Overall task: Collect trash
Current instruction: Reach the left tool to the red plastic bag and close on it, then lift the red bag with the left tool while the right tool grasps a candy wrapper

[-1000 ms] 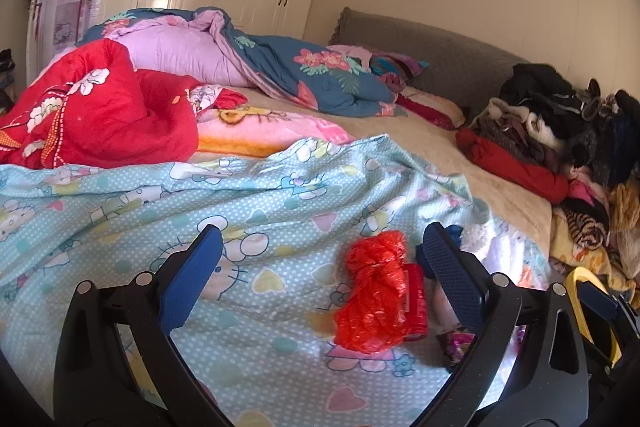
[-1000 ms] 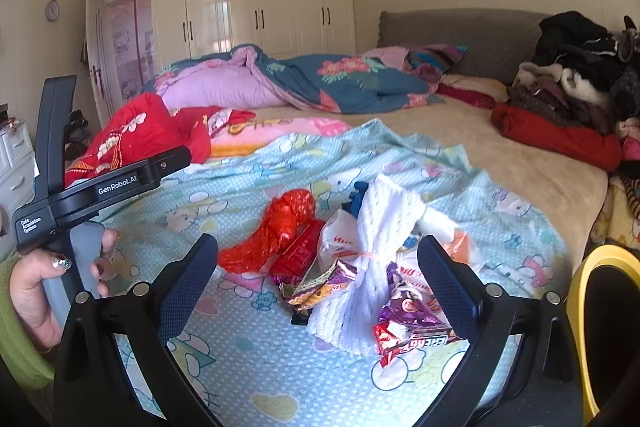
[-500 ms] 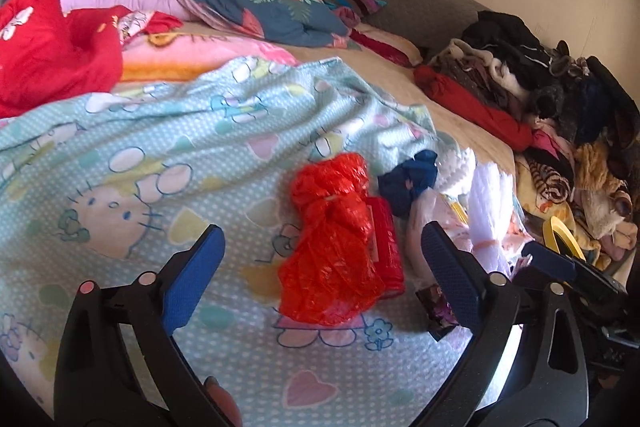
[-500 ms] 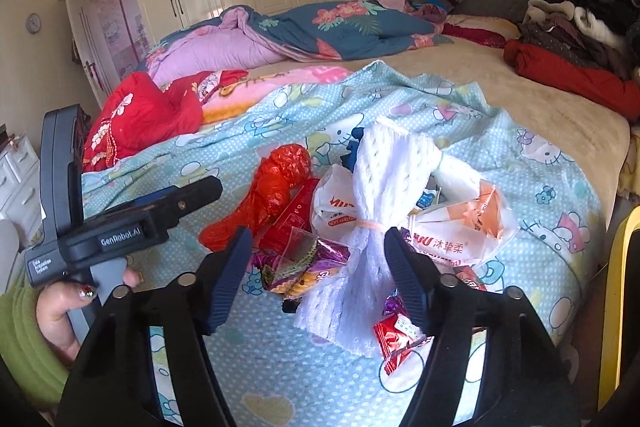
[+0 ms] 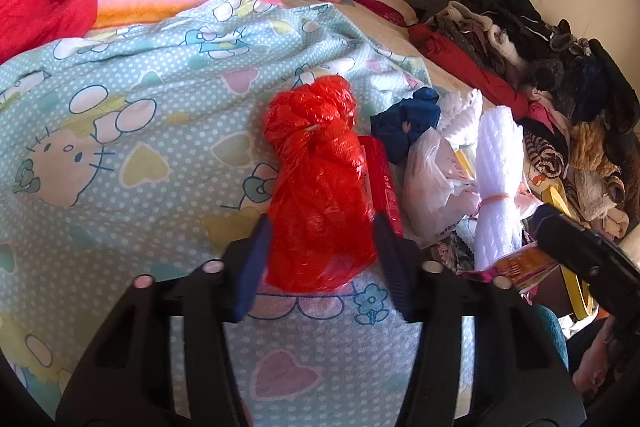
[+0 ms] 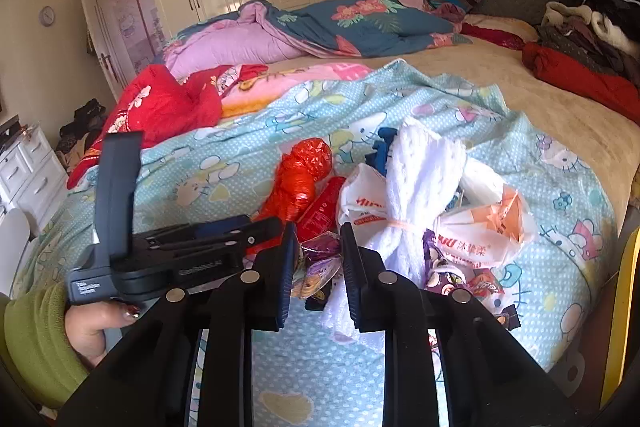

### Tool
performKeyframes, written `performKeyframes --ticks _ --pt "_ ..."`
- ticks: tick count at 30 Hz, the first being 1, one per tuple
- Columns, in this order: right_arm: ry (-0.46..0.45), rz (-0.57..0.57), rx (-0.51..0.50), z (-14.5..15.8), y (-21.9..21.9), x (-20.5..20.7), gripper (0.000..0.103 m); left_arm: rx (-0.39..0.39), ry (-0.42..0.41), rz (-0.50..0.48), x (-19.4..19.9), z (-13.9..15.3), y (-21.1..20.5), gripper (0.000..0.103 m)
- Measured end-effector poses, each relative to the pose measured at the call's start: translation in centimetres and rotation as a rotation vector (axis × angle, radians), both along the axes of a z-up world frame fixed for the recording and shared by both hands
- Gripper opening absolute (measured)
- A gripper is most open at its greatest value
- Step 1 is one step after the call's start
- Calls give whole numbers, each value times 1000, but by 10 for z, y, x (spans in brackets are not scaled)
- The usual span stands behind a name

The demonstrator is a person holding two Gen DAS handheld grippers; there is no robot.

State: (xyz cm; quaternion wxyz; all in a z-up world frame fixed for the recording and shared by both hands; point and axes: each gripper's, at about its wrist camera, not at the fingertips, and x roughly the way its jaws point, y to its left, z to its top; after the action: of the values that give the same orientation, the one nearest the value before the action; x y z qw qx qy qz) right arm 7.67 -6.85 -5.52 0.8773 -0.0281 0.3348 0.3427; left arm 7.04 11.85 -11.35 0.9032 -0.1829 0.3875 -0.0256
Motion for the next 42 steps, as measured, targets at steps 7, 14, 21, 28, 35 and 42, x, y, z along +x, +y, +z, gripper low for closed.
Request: performKeyframes --ticks 7,14,21,28,35,42 --pt "-33 -4 20 13 -2 -3 21 -19 43 -9 2 -10 4 1" --pt "-63 -18 38 27 -6 -2 21 -27 -35 13 -9 8 12 0" --pt "-89 -32 59 39 -12 -3 21 -40 -127 20 -16 43 16 0" --pt "-123 -66 80 53 -27 -5 21 -24 -212 -29 -17 80 -7 0" --pt "-140 -115 120 64 -53 -3 21 -1 -259 -81 -13 102 -33 0" --pt "-152 -166 147 72 -78 -1 21 7 -277 -128 -8 111 -54 0"
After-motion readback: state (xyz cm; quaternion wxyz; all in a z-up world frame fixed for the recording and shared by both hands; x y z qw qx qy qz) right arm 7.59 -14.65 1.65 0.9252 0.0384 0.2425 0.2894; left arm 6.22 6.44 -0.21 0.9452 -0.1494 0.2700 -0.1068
